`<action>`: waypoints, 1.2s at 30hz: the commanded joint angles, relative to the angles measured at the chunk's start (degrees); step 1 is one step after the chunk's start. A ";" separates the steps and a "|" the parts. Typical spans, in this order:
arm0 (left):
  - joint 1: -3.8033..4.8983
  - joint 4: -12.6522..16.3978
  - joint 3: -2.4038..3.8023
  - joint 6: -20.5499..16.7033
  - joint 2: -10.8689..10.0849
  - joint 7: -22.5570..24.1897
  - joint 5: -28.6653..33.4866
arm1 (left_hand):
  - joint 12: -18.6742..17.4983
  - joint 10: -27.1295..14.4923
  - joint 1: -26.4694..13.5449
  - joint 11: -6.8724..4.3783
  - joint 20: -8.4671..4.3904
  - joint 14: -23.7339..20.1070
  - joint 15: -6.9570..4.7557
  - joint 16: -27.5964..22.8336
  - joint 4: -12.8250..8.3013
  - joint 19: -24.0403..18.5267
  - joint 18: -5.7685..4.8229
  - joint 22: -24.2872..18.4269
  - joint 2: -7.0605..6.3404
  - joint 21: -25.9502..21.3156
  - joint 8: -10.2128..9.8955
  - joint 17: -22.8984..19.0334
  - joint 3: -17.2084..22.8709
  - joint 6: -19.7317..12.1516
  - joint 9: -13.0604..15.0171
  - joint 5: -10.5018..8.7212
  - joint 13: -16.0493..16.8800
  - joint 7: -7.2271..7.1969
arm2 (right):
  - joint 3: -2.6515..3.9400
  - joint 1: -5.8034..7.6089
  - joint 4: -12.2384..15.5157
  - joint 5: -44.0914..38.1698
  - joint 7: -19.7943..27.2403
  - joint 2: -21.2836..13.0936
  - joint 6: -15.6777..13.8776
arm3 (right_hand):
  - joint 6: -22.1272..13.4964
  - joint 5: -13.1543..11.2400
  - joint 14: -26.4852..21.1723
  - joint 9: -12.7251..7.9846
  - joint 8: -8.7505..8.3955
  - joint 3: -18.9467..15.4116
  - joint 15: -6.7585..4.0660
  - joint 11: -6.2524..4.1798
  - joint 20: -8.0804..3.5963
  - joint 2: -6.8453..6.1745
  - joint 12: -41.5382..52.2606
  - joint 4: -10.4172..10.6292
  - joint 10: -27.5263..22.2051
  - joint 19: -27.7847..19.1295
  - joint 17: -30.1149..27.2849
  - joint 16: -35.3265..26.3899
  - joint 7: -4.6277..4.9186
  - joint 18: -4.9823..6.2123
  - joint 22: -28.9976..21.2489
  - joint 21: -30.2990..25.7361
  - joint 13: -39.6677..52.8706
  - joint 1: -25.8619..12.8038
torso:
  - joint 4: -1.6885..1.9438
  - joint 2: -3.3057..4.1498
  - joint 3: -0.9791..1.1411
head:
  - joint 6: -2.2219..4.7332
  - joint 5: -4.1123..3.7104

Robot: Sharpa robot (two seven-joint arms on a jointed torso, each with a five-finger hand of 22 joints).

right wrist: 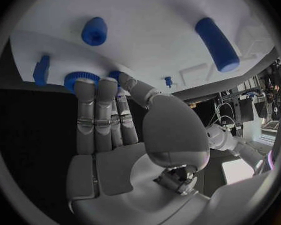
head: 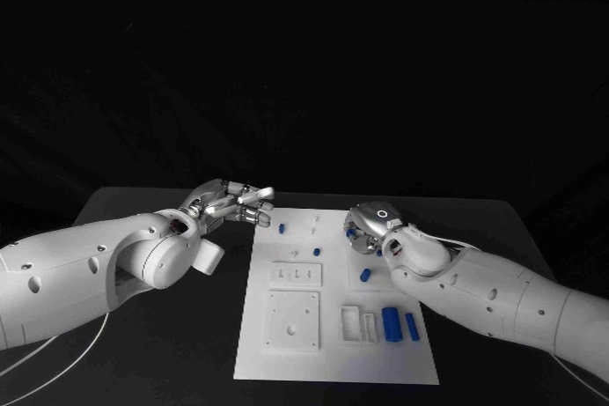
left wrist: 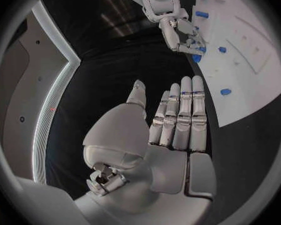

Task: Assemble the parts on the task board

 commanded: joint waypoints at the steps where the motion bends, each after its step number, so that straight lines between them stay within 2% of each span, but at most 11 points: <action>1: 0.08 0.02 0.06 1.16 0.12 -0.03 0.02 | -0.07 -0.28 -0.10 -0.02 0.02 0.32 0.05 -0.35 0.11 0.34 -0.81 -0.08 -0.32 -0.19 -0.24 -0.10 -0.22 -0.10 0.08 -0.27 0.05 0.50 | -0.03 -0.07 0.25 -1.44 -0.97 -0.07 -1.01 | 0.57 0.35 0.03 0.16 -0.04 -0.14 -0.60 -1.85 -0.50 0.34 0.15 -0.07 2.50 -0.01 -0.16 0.06 0.06 -0.21 0.68 0.36 0.52 0.85 | 0.04 0.04 -0.03 | 0.03 0.04; 5: 0.08 -0.11 0.06 1.11 0.13 -0.10 0.02 | -0.07 -0.28 -0.10 -0.02 0.02 0.32 0.05 -0.35 0.11 0.34 -0.81 -0.08 -0.32 -0.19 -0.24 -0.10 -0.22 -0.10 0.08 -0.27 0.05 0.50 | 0.05 0.02 0.69 -1.60 -1.17 -0.07 -1.61 | 0.81 0.34 0.18 0.21 -0.06 -0.40 -0.66 -1.94 -0.58 0.36 0.13 -0.07 2.81 0.15 -0.34 -0.04 0.00 -0.41 1.74 0.84 0.53 0.86 | 0.08 0.03 -0.03 | 0.33 -0.05; 9: 0.08 -0.32 0.06 1.06 0.25 -0.14 0.02 | -0.07 -0.30 -0.04 -0.02 0.03 0.32 0.06 -0.37 0.07 0.34 -0.81 -0.10 -0.30 -0.22 -0.24 -0.10 -0.19 -0.10 0.07 -0.27 0.05 0.50 | 0.53 0.45 1.13 -1.59 -1.51 0.43 -2.31 | 1.00 0.35 0.24 0.16 -0.10 -0.38 -0.69 -1.98 -0.64 0.25 0.12 -0.07 2.91 0.27 -0.46 -0.01 -0.04 -0.51 2.64 0.67 0.44 0.81 | 0.21 0.13 -0.06 | 0.54 -0.17; 17: 0.11 -0.59 0.06 0.99 0.55 -0.15 0.02 | -0.07 -0.31 0.01 -0.01 0.03 0.32 0.06 -0.39 0.04 0.35 -0.81 -0.12 -0.29 -0.26 -0.24 -0.10 -0.17 -0.11 0.07 -0.27 0.05 0.50 | 1.09 1.39 -0.12 -1.61 -2.23 2.85 -3.24 | 1.07 0.36 0.21 0.03 -0.06 -0.27 -0.71 -1.96 -0.66 0.20 0.11 -0.07 2.94 1.00 -0.83 0.18 -0.05 -0.52 5.13 -1.17 0.45 0.87 | 0.54 0.37 -0.15 | 1.18 -0.26; 25: 0.35 -0.58 0.07 0.93 0.85 -0.19 0.02 | -0.07 -0.32 0.08 -0.02 0.04 0.31 0.07 -0.41 -0.02 0.36 -0.80 -0.13 -0.32 -0.29 -0.24 -0.10 -0.17 -0.11 0.08 -0.27 0.05 0.50 | 1.58 2.44 -1.59 -1.41 -2.27 5.42 -3.76 | 1.09 0.35 0.17 0.00 -0.07 -0.15 -0.72 -1.98 -0.66 0.05 0.11 -0.06 2.93 1.46 -1.12 0.22 -0.07 -0.59 6.49 -1.83 0.42 0.84 | 1.10 0.80 -0.52 | 1.65 -0.50; 34: 0.78 -0.63 0.08 0.95 1.29 -0.22 -0.02 | -0.07 -0.33 0.16 -0.01 0.04 0.31 0.07 -0.43 -0.10 0.37 -0.80 -0.15 -0.32 -0.32 -0.24 -0.10 -0.16 -0.13 0.07 -0.26 0.05 0.51 | 1.70 3.09 -3.54 -0.97 -1.96 8.27 -3.66 | 1.08 0.35 0.20 -0.02 -0.06 -0.09 -0.74 -1.97 -0.67 0.04 0.11 -0.09 2.90 1.84 -1.42 0.33 -0.07 -0.60 7.75 -2.83 0.41 0.84 | 1.71 1.25 -1.02 | 2.15 -1.06; 36: 0.90 -0.63 0.08 0.97 1.40 -0.23 -0.05 | -0.07 -0.33 0.16 -0.01 0.04 0.31 0.07 -0.43 -0.10 0.37 -0.80 -0.15 -0.32 -0.32 -0.24 -0.10 -0.16 -0.13 0.07 -0.26 0.05 0.51 | 1.70 3.17 -3.94 -1.18 -2.22 8.80 -3.59 | 1.08 0.34 0.14 -0.01 -0.05 -0.04 -0.74 -1.96 -0.66 0.07 0.11 -0.06 2.84 2.25 -1.62 0.41 -0.07 -0.64 8.96 -3.46 0.40 0.81 | 1.75 1.36 -1.04 | 2.17 -1.03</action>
